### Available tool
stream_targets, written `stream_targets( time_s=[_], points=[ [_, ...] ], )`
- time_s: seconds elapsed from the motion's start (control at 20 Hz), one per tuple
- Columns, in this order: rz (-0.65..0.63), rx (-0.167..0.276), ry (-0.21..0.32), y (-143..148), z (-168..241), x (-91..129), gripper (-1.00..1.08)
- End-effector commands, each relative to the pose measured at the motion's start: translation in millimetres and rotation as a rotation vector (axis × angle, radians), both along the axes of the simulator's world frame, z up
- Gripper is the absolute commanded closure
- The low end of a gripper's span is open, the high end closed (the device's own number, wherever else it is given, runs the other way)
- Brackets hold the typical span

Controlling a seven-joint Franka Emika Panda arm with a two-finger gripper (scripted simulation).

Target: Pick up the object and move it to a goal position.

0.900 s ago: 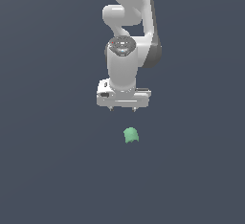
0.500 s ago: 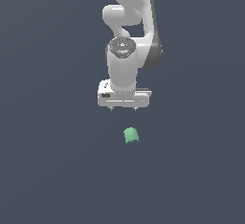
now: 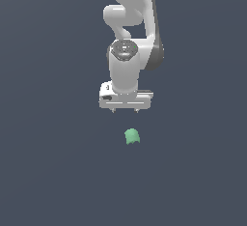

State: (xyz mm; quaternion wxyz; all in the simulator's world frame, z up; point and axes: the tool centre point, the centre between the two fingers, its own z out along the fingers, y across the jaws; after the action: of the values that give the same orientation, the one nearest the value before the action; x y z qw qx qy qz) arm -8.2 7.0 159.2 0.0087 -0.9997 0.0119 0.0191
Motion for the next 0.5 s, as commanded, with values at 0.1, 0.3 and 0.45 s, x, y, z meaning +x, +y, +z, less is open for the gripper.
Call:
stream_targets(
  time_s=[0.1,0.3,0.45],
  points=[
    [0.028,-0.003,-0.004,4.4,-7.7,8.2,-0.92],
    [0.072,-0.008,-0.012,11.4,-20.1,21.1,-0.92],
    [0.116,-0.011,-0.020,18.8,-33.2,33.4,-0.92]
  ],
)
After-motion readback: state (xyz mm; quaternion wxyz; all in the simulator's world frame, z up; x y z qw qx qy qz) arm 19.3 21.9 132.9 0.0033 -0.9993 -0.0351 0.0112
